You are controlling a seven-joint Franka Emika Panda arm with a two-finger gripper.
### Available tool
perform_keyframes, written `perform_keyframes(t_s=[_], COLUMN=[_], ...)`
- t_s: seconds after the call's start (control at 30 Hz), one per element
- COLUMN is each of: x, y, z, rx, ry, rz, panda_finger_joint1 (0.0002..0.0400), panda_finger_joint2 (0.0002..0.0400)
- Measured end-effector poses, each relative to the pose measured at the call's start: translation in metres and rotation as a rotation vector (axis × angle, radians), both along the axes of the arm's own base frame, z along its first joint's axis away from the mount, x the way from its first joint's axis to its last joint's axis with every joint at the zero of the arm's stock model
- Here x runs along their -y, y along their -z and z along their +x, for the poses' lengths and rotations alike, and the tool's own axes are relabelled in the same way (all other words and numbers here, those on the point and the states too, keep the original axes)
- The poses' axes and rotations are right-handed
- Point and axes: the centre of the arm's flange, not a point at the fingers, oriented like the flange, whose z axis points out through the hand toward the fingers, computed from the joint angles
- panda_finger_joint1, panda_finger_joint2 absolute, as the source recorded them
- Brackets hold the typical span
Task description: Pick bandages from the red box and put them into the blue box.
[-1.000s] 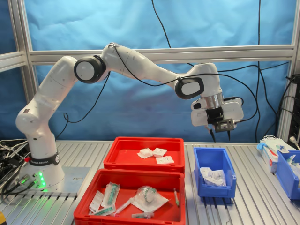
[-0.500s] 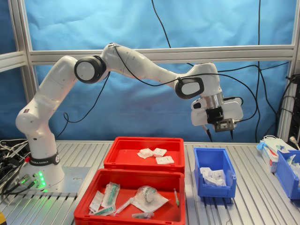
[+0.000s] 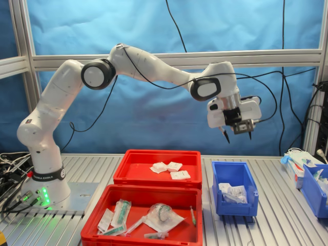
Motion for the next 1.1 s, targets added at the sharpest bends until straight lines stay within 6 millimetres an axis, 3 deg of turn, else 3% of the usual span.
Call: perform_keyframes(t_s=[0.23,0.5,0.77,0.97,1.1], x=[-0.022,-0.019,0.002,0.027,0.034], y=[-0.032,-0.063,-0.066,-0.055,-0.050], z=[-0.008,-0.036,-0.069,-0.109,-0.122], rx=[0.034,0.036,0.000,-0.060,-0.081], ry=[-0.034,-0.050,-0.048,-0.027,-0.019], rz=[0.047,0.063,0.010,-0.020,-0.025], panda_finger_joint1=[0.0400,0.0400,0.0400,0.0400,0.0400], panda_finger_joint2=[0.0400,0.0400,0.0400,0.0400,0.0400])
